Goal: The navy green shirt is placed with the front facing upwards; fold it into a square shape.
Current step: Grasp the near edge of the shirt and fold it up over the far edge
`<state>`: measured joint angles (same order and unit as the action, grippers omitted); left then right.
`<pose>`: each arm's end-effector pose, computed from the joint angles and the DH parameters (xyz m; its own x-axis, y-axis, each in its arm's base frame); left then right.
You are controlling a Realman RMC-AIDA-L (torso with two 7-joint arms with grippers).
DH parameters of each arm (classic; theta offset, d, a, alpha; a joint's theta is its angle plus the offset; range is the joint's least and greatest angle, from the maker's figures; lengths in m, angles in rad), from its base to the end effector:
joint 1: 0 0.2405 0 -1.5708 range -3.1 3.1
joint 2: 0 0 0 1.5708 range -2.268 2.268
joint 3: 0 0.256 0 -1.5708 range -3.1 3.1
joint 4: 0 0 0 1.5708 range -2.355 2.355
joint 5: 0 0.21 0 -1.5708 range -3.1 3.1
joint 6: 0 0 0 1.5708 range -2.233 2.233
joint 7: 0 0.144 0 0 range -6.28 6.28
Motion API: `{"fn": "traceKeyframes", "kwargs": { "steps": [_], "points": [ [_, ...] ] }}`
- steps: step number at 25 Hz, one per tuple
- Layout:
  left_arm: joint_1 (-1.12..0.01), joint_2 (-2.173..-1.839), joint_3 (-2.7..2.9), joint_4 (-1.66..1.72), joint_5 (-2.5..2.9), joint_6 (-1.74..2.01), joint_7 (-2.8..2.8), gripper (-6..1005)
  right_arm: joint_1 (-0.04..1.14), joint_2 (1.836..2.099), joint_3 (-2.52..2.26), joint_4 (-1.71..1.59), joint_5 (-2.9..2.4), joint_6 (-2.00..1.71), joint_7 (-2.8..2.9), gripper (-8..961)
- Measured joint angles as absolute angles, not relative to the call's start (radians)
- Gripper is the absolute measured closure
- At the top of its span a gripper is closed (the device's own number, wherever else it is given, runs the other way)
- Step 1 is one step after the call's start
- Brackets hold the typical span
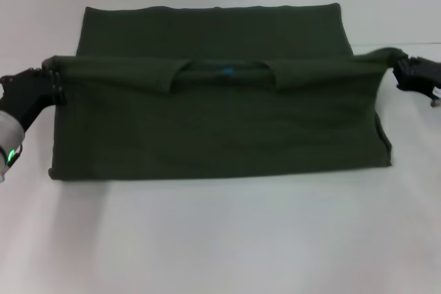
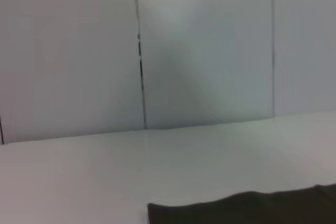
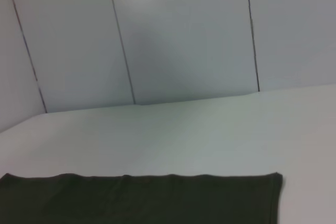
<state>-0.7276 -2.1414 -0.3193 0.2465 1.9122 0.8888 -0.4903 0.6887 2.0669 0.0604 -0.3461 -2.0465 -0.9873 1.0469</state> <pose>-0.3187 0.4022 -0.0028 0.7521 0.1621 0.6388 0.6590 -0.1900 -0.7277 0.3247 0.4018 0.0266 0.6197 -0.2830 -0.7320 -0.7803 -0.3223 -0.5360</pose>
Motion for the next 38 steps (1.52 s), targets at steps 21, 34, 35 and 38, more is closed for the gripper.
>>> {"fn": "traceKeyframes", "kwargs": {
  "steps": [21, 34, 35, 38],
  "points": [
    [-0.809, -2.148, -0.322, 0.187, 1.819, 0.728, -0.337, 837, 0.788, 2.084, -0.110, -0.311, -1.939, -0.683, 1.034, 734],
    [-0.780, -2.160, -0.321, 0.175, 1.614, 0.894, -0.219, 361, 0.761, 2.089, -0.113, -0.315, -1.899, -0.711, 1.045, 330],
    [-0.776, -2.160, -0.319, 0.172, 1.606, 0.905, -0.214, 353, 0.756, 2.089, -0.113, -0.316, -1.899, -0.720, 1.053, 311],
    [-0.776, -2.141, -0.295, 0.165, 1.615, 0.873, -0.296, 331, 0.725, 2.087, -0.113, -0.325, -1.898, -0.807, 1.084, 255]
  ]
}}
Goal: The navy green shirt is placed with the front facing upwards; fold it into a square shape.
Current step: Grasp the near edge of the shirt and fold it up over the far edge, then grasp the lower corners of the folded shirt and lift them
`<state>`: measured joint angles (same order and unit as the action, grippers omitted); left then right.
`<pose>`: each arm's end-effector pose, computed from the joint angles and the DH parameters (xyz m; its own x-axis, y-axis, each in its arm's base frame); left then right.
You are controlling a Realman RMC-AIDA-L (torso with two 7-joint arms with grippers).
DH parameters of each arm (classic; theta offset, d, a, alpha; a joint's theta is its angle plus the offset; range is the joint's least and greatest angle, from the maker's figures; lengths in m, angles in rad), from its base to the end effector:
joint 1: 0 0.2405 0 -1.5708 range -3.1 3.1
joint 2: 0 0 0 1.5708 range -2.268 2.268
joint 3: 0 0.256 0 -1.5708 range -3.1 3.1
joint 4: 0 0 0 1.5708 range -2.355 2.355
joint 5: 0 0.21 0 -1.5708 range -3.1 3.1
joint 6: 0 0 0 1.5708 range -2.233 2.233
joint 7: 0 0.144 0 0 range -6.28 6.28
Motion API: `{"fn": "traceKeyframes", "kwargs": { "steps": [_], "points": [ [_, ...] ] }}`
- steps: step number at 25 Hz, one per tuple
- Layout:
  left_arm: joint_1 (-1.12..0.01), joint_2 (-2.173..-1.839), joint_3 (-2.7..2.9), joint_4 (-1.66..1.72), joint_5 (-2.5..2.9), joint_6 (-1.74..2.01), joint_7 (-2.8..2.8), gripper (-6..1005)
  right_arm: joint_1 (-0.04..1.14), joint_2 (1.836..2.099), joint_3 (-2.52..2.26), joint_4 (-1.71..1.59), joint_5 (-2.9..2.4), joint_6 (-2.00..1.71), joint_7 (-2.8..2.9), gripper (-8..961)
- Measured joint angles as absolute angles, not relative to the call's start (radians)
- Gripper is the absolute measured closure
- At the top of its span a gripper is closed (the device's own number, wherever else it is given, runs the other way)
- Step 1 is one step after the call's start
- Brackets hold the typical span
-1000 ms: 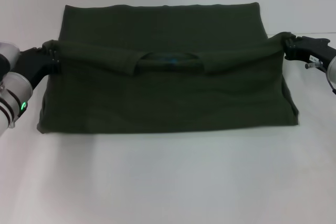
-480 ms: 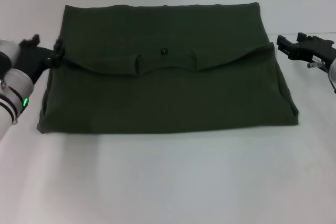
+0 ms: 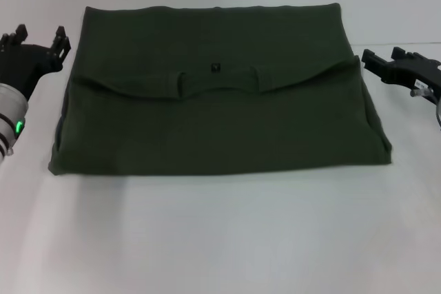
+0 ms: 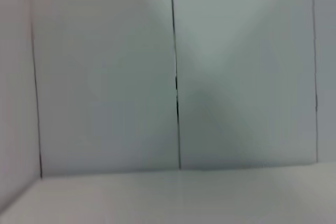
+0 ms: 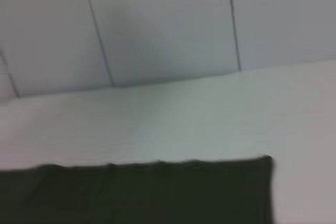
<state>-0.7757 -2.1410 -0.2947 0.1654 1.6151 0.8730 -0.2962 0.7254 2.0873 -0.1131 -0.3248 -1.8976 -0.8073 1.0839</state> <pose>-0.2979 0.4216 0.0040 0.7303 0.0669 0.6798 0.6831 -0.0739 -0.7265 0.3149 0.4202 0.0123 0.6027 -0.3378 -0.7230 -0.7980 -0.2605 -0.5435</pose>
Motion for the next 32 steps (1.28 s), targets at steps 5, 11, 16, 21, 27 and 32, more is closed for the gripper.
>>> {"fn": "traceKeyframes", "kwargs": {
  "steps": [5, 11, 16, 21, 27, 32],
  "points": [
    [-0.764, -2.080, -0.007, 0.189, 1.633, 0.821, -0.705, 313, 0.676, 2.086, -0.113, -0.358, -1.895, -0.991, 1.089, 255],
    [-0.630, -2.069, 0.422, 0.463, 1.780, 1.006, -1.377, 325, 0.627, 2.084, -0.150, -0.376, -1.900, -1.132, 1.090, 254],
    [-0.515, -2.064, 0.430, 0.639, 1.937, 1.276, -1.511, 336, 0.594, 2.089, -0.184, -0.395, -1.900, -1.192, 1.098, 254],
    [-0.465, -2.062, 0.423, 0.758, 2.172, 1.373, -1.525, 346, 0.578, 2.089, -0.249, -0.396, -1.901, -1.234, 1.099, 254],
    [-0.483, -2.061, 0.428, 0.767, 2.324, 1.307, -1.536, 358, 0.548, 2.087, -0.442, -0.431, -1.904, -1.362, 1.077, 255],
    [-0.491, -2.060, 0.437, 0.764, 2.336, 1.274, -1.533, 368, 0.525, 2.088, -0.599, -0.484, -1.905, -1.484, 1.076, 255]
  ]
}}
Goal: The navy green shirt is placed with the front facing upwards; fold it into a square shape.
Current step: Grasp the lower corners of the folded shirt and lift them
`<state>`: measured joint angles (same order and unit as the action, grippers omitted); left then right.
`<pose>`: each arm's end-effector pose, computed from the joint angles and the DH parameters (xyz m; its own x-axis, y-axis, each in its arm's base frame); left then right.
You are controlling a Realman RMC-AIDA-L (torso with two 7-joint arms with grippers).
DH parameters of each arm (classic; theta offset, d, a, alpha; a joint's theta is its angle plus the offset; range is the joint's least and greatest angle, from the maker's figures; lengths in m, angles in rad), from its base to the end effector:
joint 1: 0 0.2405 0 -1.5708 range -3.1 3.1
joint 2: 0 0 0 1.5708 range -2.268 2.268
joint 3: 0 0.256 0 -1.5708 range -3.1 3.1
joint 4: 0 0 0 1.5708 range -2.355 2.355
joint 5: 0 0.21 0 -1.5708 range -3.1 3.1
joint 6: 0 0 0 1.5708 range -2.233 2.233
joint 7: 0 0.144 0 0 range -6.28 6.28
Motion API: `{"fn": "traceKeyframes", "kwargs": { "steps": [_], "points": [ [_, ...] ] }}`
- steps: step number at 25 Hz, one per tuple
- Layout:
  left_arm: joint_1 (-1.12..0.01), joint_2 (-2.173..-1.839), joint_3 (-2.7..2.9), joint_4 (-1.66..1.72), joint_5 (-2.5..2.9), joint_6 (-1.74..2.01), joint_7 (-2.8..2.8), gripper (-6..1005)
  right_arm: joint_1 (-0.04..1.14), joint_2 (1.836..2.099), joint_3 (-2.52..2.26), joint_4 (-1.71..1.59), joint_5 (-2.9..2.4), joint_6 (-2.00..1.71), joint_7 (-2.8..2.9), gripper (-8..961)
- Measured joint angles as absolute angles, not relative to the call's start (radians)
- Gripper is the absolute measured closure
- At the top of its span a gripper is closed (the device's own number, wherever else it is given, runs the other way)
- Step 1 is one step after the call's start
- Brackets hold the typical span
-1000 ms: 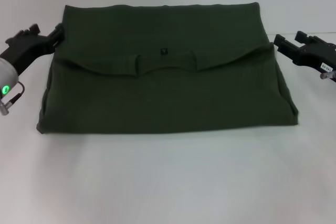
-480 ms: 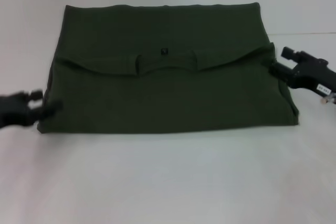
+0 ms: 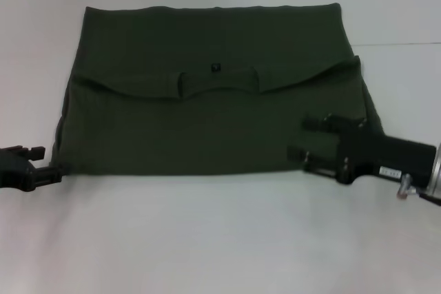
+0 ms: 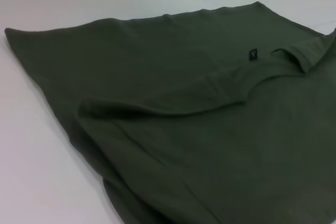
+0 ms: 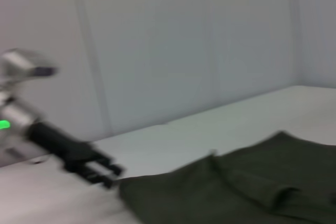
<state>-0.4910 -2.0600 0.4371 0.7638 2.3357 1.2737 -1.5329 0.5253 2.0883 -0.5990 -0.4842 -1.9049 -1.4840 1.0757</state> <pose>-0.3511 0.3404 0.0509 0.7400 0.5587 0.3745 0.6702 -0.5654 -0.4808 0.2725 0.3277 -0.0163 0.7802 -0.1884 -0.5965 -0.4212 -0.8633 -0.2782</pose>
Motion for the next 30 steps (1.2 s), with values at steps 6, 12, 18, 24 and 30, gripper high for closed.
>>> {"fn": "traceKeyframes", "kwargs": {
  "steps": [6, 12, 18, 24, 30],
  "points": [
    [-0.499, -2.059, 0.445, 0.763, 2.348, 1.272, -1.533, 381, 0.491, 2.087, -0.728, -0.538, -1.908, -1.584, 1.080, 254],
    [-0.507, -2.058, 0.448, 0.760, 2.356, 1.269, -1.537, 393, 0.463, 2.088, -0.758, -0.593, -1.908, -1.615, 1.118, 256],
    [-0.518, -2.058, 0.482, 0.731, 2.360, 1.229, -1.560, 405, 0.462, 2.088, -0.758, -0.595, -1.908, -1.615, 1.123, 261],
    [-0.526, -2.059, 0.488, 0.720, 2.385, 1.173, -1.594, 418, 0.461, 2.089, -0.756, -0.594, -1.904, -1.617, 1.125, 265],
    [-0.523, -2.059, 0.482, 0.727, 2.376, 1.189, -1.571, 430, 0.460, 2.089, -0.752, -0.594, -1.904, -1.618, 1.126, 267]
  ]
}}
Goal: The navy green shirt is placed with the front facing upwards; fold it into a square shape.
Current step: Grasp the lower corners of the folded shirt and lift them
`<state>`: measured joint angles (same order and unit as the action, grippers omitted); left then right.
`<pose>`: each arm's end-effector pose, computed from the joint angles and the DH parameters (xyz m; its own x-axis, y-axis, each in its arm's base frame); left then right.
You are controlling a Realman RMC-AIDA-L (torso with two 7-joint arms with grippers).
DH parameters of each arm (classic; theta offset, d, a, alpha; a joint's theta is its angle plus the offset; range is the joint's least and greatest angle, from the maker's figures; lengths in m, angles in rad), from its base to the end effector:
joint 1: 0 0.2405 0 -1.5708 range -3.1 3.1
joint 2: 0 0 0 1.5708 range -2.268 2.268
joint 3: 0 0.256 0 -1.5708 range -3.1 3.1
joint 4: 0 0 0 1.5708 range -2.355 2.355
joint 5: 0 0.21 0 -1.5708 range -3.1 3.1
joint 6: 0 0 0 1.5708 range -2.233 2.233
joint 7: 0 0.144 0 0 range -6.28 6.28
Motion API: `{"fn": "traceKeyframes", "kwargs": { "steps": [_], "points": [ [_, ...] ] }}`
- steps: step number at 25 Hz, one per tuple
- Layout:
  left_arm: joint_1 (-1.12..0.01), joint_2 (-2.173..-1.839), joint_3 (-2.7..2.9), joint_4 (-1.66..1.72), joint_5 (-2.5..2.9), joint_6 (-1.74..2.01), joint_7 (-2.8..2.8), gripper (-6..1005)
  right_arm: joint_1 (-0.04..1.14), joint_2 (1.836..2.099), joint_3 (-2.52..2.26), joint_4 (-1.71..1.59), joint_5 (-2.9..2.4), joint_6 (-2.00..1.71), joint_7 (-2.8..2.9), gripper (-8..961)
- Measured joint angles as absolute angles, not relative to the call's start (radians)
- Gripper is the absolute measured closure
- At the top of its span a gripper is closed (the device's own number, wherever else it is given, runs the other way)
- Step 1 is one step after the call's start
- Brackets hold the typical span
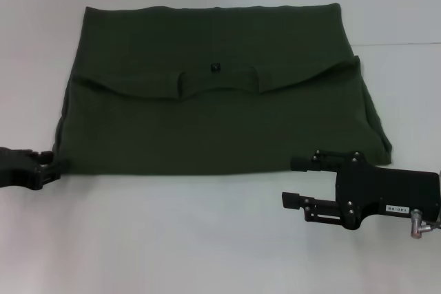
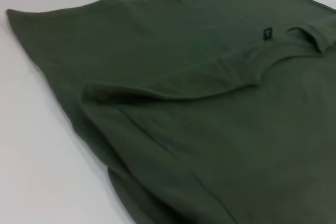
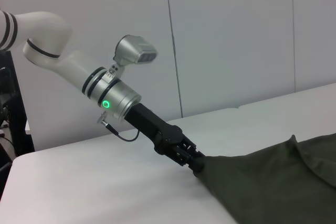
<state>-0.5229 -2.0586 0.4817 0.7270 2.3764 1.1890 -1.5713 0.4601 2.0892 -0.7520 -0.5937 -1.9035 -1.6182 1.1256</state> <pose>-0.3506 0.3520 0.0411 0.7404 0.5878 0.3260 0.6622 -0.5544 -0.5042 0.2670 0.3001 -0.0161 0.8148 -0.1805 -0.5509 -0.3142 -0.9361 -0.1579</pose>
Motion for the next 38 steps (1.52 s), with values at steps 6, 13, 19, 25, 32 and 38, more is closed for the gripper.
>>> {"fn": "traceKeyframes", "kwargs": {
  "steps": [6, 13, 19, 25, 32, 38],
  "points": [
    [-0.525, -2.059, 0.484, 0.727, 2.376, 1.209, -1.553, 674, 0.459, 2.087, -0.758, -0.596, -1.906, -1.630, 1.127, 266],
    [-0.523, -2.062, 0.481, 0.728, 2.326, 1.237, -1.520, 912, 0.445, 2.076, -0.710, -0.607, -1.906, -1.585, 1.213, 263],
    [-0.523, -2.066, 0.482, 0.729, 2.293, 1.251, -1.503, 943, 0.394, 2.079, -0.591, -0.657, -1.907, -1.377, 1.393, 261],
    [-0.525, -2.068, 0.481, 0.730, 2.259, 1.267, -1.485, 943, 0.366, 2.076, -0.566, -0.652, -1.915, -1.196, 1.472, 259],
    [-0.518, -2.068, 0.480, 0.732, 2.221, 1.287, -1.465, 943, 0.376, 2.086, -0.574, -0.626, -1.958, -1.115, 1.469, 278],
    [-0.521, -2.068, 0.479, 0.732, 2.220, 1.285, -1.463, 943, 0.392, 2.086, -0.575, -0.612, -1.959, -1.094, 1.468, 303]
  ]
}}
